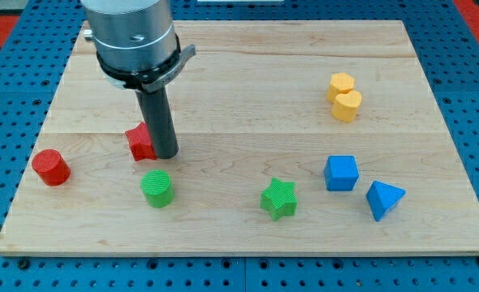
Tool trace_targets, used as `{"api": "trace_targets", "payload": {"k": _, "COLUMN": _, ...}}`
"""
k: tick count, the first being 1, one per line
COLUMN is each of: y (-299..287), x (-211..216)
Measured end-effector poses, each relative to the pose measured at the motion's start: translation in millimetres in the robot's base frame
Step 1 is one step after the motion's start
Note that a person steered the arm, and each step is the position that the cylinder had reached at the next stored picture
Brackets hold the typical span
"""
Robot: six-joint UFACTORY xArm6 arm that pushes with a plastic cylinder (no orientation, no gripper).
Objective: Slide the blue triangle to the top left of blue cube
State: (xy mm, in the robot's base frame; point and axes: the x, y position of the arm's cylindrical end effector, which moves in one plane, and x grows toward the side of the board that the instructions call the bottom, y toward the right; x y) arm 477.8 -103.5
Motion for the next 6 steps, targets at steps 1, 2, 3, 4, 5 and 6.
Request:
{"api": "trace_targets", "payload": {"k": 1, "y": 26, "x": -10}}
{"api": "trace_targets", "payload": {"k": 2, "y": 38, "x": -12}}
{"api": "trace_targets", "payload": {"k": 3, "y": 40, "x": -12}}
{"api": "trace_targets", "payload": {"k": 4, "y": 81, "x": -49}}
{"api": "trace_targets", "payload": {"k": 5, "y": 84, "x": -50}}
{"api": "trace_targets", "payload": {"k": 6, "y": 93, "x": -55}}
